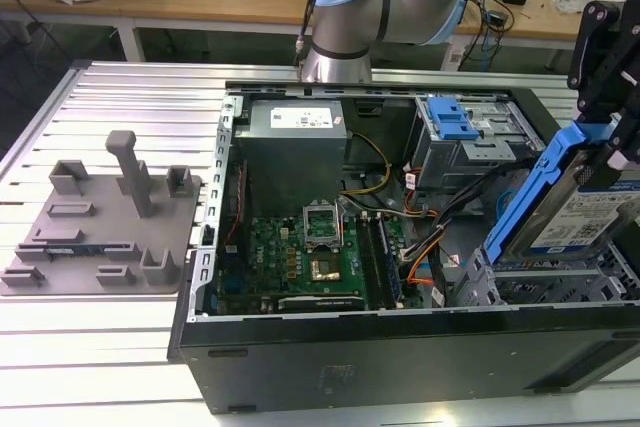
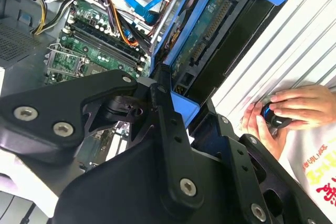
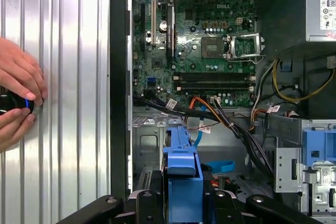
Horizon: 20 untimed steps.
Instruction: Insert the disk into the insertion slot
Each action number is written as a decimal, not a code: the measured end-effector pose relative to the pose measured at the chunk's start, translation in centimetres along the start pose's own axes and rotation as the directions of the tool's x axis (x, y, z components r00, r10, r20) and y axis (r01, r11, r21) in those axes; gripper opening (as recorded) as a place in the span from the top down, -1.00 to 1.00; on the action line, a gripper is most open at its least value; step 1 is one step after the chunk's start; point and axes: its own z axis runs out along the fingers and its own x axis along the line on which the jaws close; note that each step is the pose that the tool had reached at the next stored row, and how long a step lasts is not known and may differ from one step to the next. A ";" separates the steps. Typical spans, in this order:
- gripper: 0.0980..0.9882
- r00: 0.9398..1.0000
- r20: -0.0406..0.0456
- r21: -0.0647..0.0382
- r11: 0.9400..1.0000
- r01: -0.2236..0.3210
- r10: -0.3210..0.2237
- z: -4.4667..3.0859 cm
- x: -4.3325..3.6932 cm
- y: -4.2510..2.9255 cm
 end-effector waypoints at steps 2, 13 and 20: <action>0.39 1.000 0.000 0.000 1.000 0.000 0.000 0.10 0.00 -0.03; 0.39 1.000 0.000 -0.003 1.000 0.000 0.000 1.33 0.00 -0.18; 0.39 1.000 0.000 -0.004 1.000 0.000 0.000 2.75 0.04 -0.18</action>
